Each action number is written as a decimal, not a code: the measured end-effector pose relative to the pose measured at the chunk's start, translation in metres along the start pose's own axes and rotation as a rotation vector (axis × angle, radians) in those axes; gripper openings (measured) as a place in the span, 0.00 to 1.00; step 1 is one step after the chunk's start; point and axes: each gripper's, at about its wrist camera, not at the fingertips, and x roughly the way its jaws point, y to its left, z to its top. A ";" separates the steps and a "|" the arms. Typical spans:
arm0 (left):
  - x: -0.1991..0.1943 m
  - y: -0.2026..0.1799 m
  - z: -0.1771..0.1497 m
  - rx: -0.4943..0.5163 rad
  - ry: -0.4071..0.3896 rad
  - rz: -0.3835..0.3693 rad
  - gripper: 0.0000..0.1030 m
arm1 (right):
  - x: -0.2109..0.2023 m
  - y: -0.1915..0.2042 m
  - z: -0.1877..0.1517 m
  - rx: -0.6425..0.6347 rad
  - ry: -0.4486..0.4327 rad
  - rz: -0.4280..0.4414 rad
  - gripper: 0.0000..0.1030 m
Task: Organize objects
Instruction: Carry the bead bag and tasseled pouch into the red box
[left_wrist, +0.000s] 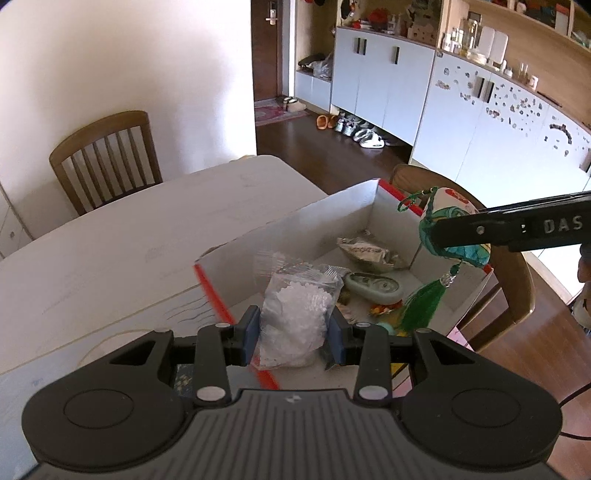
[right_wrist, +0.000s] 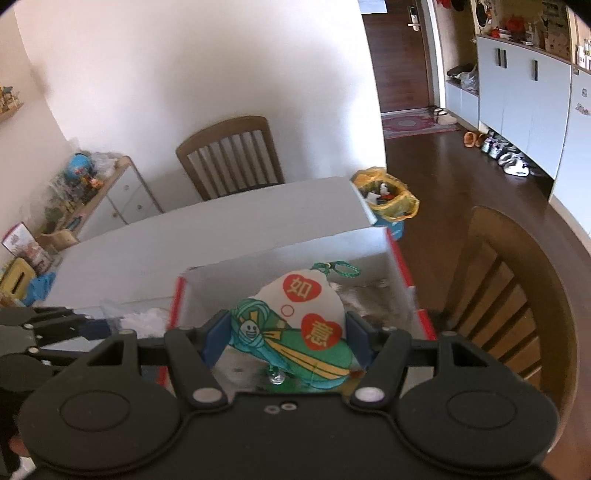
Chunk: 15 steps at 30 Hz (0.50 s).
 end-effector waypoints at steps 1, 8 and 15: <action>0.004 -0.005 0.002 0.004 0.003 0.001 0.37 | 0.004 -0.005 0.000 -0.003 0.008 -0.007 0.63; 0.031 -0.025 0.013 0.029 0.011 -0.009 0.37 | 0.031 -0.020 -0.017 -0.084 0.096 -0.030 0.64; 0.065 -0.037 0.027 0.044 0.031 -0.019 0.37 | 0.055 -0.016 -0.031 -0.189 0.168 -0.047 0.65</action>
